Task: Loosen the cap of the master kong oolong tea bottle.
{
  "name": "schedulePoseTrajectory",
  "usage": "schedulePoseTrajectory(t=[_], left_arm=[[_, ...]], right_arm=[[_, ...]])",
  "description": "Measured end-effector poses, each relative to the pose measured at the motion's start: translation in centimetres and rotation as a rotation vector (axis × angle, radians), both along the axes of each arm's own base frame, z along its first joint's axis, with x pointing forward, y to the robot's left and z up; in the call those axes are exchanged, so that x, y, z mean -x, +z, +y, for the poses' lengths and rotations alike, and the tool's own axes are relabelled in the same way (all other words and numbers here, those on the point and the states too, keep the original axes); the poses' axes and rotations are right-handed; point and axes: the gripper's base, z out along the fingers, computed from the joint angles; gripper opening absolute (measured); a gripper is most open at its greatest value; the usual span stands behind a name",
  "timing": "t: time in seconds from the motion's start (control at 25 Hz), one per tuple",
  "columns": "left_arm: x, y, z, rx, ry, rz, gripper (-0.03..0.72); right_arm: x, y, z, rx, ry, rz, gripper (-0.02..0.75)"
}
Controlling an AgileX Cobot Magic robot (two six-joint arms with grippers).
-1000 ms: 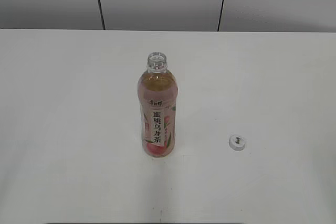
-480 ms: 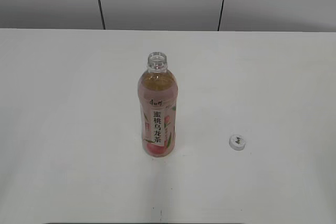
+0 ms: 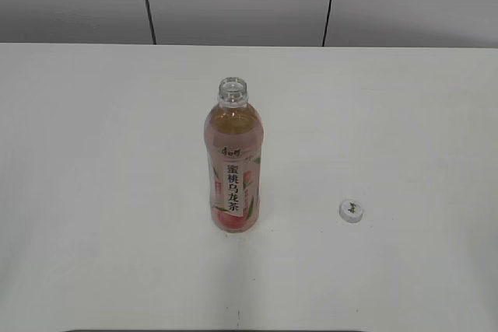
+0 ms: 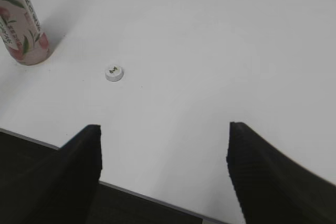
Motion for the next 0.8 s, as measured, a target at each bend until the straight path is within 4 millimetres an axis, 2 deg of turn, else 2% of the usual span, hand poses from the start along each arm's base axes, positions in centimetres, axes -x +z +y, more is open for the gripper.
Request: schedulePoseTrajectory(t=[0.2, 0.48, 0.8], left_arm=[[0.03, 0.0, -0.06, 0.0, 0.05, 0.0, 0.267], [0.1, 0.0, -0.32, 0.001, 0.261, 0.0, 0.26], [0.11, 0.0, -0.35, 0.001, 0.285, 0.0, 0.256]], right_arm=[[0.03, 0.0, 0.01, 0.0, -0.025, 0.0, 0.563], [0.22, 0.0, 0.13, -0.002, -0.2, 0.0, 0.563], [0.27, 0.0, 0.17, -0.002, -0.256, 0.0, 0.563]])
